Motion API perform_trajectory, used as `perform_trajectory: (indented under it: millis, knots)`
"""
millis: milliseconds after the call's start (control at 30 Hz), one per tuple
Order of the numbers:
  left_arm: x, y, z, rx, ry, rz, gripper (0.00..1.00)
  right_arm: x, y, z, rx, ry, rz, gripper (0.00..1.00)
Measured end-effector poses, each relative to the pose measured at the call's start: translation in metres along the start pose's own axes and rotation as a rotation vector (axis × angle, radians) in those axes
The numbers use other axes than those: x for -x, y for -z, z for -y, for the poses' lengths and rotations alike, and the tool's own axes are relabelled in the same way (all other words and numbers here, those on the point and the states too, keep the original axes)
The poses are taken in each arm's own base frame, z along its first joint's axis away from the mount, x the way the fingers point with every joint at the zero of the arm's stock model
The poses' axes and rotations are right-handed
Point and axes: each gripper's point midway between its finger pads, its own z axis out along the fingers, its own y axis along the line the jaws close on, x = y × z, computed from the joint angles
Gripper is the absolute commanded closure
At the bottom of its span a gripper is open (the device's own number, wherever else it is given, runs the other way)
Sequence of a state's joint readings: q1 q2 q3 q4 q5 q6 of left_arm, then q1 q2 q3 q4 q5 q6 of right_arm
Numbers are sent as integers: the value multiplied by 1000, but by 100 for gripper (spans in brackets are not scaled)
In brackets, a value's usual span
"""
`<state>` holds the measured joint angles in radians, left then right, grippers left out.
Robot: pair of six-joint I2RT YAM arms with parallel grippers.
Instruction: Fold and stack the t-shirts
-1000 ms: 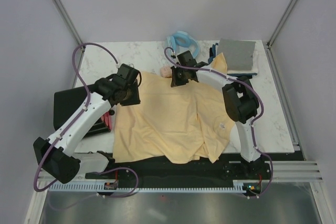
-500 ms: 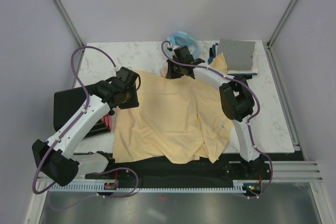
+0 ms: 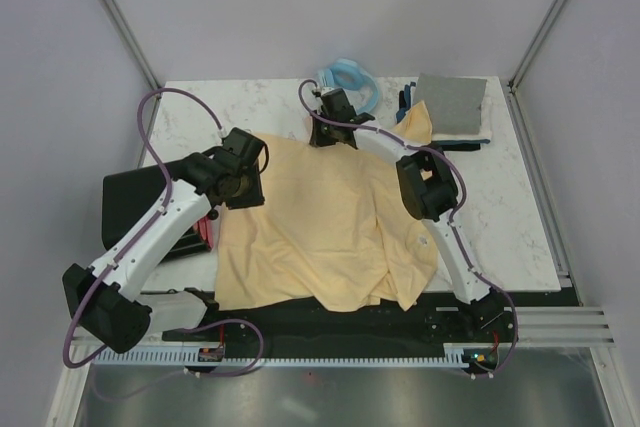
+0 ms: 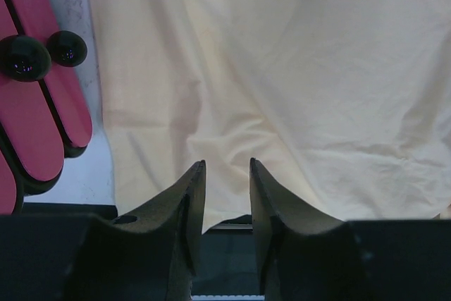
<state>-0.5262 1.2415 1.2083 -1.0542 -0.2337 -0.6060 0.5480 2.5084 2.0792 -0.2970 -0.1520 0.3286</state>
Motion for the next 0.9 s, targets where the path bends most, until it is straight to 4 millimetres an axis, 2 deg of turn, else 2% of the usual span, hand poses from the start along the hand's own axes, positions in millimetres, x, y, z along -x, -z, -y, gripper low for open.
perform_trajectory:
  millis: [200,367,400,500,567,633,700,733,767,800,900]
  knots:
    - [-4,-2,-1,13,-7,-21,62,26,-21,0,-2,-12,98,100]
    - [-5,-3,-1,14,-10,-26,62,36,-35,2,-3,-17,149,99]
    - [-5,-4,-1,15,-11,-27,61,37,-37,2,0,-17,157,97]
    - [-6,-6,-1,21,-14,-37,59,39,-37,0,6,-19,165,77]
    - [-7,-10,-1,29,-17,-47,58,38,-36,-1,18,-18,166,75]
    - [-8,-15,0,40,-21,-61,56,32,-26,-1,14,-10,148,73]
    - [-8,-21,2,45,-23,-67,59,24,-3,1,-6,8,121,73]
    - [-7,-24,3,43,-23,-65,80,22,11,2,-22,16,113,74]
    - [-5,-29,6,41,-23,-60,86,21,29,4,-43,24,104,75]
    - [-3,-33,8,37,-21,-55,95,24,48,3,-61,33,103,87]
    - [9,-48,15,28,-14,-32,98,49,109,3,-103,54,149,100]
